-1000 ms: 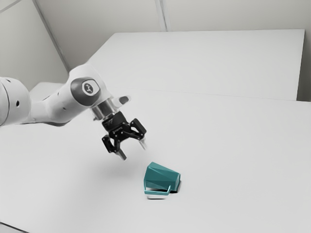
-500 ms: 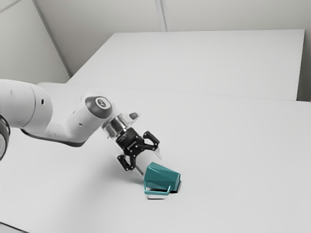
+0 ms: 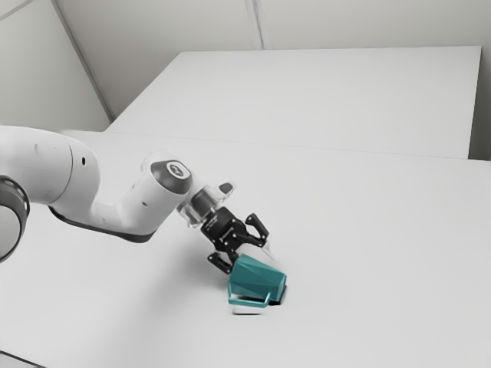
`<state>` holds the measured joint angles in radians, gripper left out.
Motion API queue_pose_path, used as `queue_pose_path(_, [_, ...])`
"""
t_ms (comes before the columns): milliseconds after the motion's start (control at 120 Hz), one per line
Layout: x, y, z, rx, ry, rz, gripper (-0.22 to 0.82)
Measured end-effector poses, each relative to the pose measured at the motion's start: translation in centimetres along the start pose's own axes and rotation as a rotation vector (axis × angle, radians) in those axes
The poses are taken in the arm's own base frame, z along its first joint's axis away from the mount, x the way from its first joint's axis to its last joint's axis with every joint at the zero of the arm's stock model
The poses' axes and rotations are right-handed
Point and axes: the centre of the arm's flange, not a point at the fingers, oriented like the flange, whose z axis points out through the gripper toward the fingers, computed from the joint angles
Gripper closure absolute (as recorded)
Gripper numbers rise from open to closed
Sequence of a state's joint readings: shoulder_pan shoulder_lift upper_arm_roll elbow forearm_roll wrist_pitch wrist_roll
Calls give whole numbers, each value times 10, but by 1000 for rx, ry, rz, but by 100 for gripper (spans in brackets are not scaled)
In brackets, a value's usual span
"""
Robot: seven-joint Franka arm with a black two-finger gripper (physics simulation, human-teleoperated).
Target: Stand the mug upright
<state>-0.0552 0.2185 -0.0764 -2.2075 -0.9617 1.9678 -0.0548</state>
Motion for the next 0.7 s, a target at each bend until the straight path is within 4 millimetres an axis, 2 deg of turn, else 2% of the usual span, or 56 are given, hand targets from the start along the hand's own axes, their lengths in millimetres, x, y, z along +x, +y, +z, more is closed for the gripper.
queue_pose_path(100, [0,5,-4,-2,14,12,51])
queue_pose_path(233, [-3,21,-8,1,29,49,66])
queue_pose_path(525, [-14,46,-5,12,54,107,76])
queue_pose_path(700, [-47,71,-34,135,151,234,77])
